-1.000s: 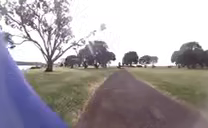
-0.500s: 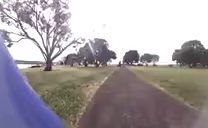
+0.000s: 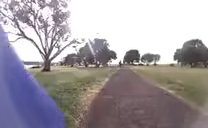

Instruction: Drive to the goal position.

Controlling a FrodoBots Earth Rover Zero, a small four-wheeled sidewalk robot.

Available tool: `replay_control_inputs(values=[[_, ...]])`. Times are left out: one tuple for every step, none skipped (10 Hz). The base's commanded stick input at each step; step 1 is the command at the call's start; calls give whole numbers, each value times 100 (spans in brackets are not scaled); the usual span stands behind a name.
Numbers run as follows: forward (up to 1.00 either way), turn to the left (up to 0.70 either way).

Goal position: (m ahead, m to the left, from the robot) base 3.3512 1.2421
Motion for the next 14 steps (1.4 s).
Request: replay_control_inputs(values=[[70, -1], [70, -1], [70, -1], [70, -1], [70, -1], [70, -1], [70, -1], [70, -1], [70, -1], [70, -1], [70, -1], [70, -1], [70, -1], [70, -1]])
